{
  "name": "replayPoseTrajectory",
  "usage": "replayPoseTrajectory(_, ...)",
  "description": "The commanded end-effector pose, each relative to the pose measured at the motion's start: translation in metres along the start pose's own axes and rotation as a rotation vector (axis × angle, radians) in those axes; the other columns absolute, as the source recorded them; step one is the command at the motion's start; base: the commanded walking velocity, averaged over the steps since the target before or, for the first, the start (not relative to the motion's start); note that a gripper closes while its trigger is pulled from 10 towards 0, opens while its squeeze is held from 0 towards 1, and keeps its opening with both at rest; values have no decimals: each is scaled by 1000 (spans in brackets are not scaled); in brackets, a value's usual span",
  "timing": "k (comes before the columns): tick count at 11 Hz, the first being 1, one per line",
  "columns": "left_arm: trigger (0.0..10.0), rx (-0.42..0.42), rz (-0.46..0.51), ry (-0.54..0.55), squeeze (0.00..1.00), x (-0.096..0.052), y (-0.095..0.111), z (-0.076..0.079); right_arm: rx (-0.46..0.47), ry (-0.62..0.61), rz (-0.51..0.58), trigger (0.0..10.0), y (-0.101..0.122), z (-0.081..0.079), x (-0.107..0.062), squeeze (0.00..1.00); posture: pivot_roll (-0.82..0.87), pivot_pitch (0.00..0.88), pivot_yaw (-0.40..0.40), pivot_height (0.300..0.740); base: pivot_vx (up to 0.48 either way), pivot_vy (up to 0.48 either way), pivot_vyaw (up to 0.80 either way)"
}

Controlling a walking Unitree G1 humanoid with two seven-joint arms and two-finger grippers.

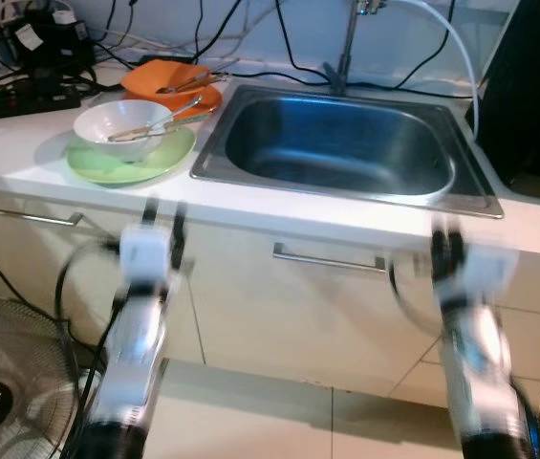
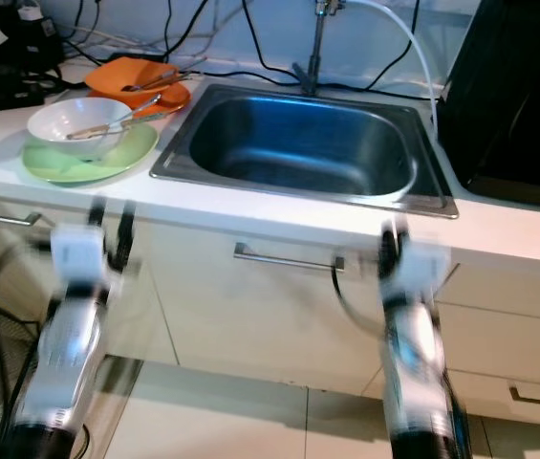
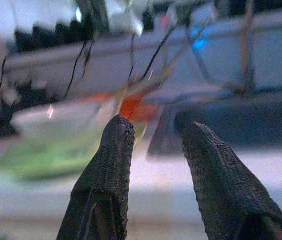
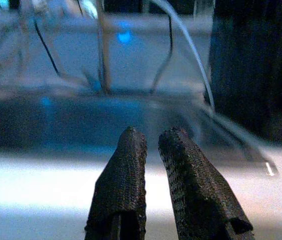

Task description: Kitchen organization

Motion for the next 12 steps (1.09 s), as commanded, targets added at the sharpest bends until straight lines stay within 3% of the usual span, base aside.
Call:
replayPoseTrajectory(1,10000,4,8,-9,0,4,6,4,33,12,-3,10000,5,-9,6,0,172,0,-31,740,0,0,0)
replayPoseTrajectory(2,10000,-22,28,-5,0,14,16,9,65,77,-1,10000,11,-31,19,0,178,0,-38,740,0,0,0)
replayPoseTrajectory(3,10000,-30,27,-8,0,21,17,14,85,105,-32,10000,9,-44,25,0,186,0,-46,740,0,0,0)
replayPoseTrajectory(6,10000,-57,30,-4,0,44,29,28,118,128,-86,10000,2,-69,40,0,193,0,-55,740,0,0,265)
replayPoseTrajectory(10,10000,-50,29,-30,0,46,29,37,115,122,-108,10000,-2,-70,43,0,187,0,-51,740,201,0,0)
replayPoseTrajectory(12,10000,-45,28,-29,0,46,29,36,113,120,-112,10000,-4,-70,44,0,191,0,-48,740,277,0,494)
Point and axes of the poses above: a point about 5 cm out from each wrist's last joint towards the gripper, its own x axis pointing out of the wrist towards the gripper, its own y axis along the axis of the wrist's last joint, z = x × y, the point moved 2 cm from there along x, pointing out of the wrist towards the gripper, and after that the axes turned 8 degrees about x, right-handed, at the moved point
